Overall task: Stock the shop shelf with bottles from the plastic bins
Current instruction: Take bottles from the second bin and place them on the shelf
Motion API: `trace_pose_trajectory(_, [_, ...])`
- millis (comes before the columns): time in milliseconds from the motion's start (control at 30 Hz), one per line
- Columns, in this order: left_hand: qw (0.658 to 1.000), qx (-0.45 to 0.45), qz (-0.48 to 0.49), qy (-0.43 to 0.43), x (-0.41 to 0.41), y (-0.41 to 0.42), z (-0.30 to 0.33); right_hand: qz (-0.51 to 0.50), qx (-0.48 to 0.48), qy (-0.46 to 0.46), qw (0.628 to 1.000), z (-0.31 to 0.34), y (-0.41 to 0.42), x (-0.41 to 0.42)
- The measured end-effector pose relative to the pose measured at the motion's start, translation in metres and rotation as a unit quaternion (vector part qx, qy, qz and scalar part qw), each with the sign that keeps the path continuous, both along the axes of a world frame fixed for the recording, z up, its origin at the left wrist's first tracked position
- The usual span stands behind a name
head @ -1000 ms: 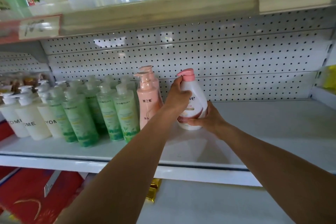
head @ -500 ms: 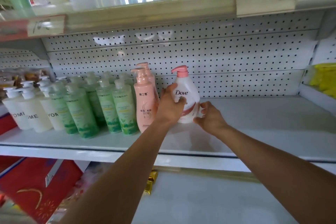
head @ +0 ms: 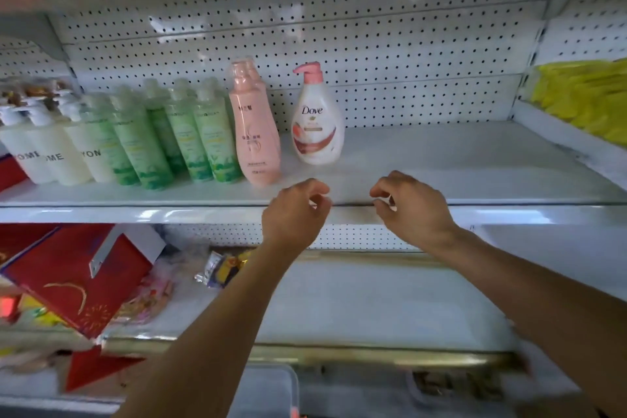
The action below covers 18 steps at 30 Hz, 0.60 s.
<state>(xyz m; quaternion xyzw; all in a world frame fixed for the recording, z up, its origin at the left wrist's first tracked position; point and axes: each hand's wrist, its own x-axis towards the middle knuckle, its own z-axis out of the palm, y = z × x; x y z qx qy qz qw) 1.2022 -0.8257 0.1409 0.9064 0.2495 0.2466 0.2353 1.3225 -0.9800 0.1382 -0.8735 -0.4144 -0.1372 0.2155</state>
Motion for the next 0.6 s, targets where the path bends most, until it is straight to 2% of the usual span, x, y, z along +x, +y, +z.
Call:
trace_pose_trajectory(100, [0.999,0.007,0.01,0.032,-0.016,-0.017,-0.024,0.006,0.0,-0.02,1.0,-0.011,-0.021,-0.014])
trace_pose_trajectory(267, [0.995,-0.014,-0.015,0.098,-0.035,-0.044,-0.081,0.052,-0.047,0.003,0.998,-0.061,-0.045,-0.035])
trace_pose_trajectory(400, [0.981,-0.088,-0.032,0.171,-0.048,-0.065,-0.138,0.089,-0.098,0.085,0.988,-0.125,-0.06,-0.049])
trace_pose_trajectory(600, [0.954,-0.169,-0.041,0.246,-0.055,-0.078,-0.22,0.071,-0.204,0.191,0.957,-0.209,-0.072,-0.057])
